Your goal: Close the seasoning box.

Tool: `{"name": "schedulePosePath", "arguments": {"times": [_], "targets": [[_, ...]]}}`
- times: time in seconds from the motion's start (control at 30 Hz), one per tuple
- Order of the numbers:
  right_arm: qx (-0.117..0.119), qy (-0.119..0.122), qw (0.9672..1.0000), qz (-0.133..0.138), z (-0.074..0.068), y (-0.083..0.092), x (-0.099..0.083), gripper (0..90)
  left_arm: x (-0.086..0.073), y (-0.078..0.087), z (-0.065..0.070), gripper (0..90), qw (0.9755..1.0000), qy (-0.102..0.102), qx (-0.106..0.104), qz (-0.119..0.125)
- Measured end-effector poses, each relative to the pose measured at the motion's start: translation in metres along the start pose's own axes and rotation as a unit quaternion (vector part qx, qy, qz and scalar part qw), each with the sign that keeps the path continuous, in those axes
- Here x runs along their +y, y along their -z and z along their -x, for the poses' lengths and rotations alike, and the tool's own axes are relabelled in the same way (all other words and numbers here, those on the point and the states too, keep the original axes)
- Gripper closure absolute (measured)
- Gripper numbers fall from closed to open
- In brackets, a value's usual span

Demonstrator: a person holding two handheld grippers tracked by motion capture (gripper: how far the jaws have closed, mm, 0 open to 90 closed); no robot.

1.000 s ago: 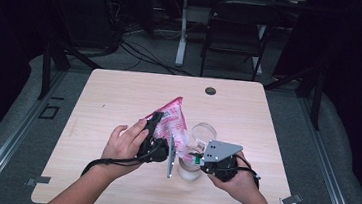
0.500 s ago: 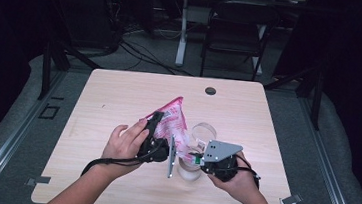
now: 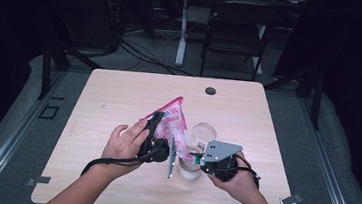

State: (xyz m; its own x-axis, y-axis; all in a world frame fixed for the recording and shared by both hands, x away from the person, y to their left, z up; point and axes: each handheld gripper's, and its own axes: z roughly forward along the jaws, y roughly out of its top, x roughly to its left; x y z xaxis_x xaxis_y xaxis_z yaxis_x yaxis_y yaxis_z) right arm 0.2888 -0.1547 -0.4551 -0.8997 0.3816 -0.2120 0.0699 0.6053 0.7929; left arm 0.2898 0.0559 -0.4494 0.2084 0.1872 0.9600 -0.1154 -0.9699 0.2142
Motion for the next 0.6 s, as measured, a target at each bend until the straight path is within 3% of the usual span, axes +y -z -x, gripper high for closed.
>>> {"name": "schedulePosePath", "arguments": {"times": [0.6], "targets": [[-0.001, 0.0, 1.0, -0.002, 0.0003, -0.0003, -0.0008, 90.0, 0.0008, -0.0002, 0.0008, 61.3, 1.0, -0.002, 0.002, 0.004]]}}
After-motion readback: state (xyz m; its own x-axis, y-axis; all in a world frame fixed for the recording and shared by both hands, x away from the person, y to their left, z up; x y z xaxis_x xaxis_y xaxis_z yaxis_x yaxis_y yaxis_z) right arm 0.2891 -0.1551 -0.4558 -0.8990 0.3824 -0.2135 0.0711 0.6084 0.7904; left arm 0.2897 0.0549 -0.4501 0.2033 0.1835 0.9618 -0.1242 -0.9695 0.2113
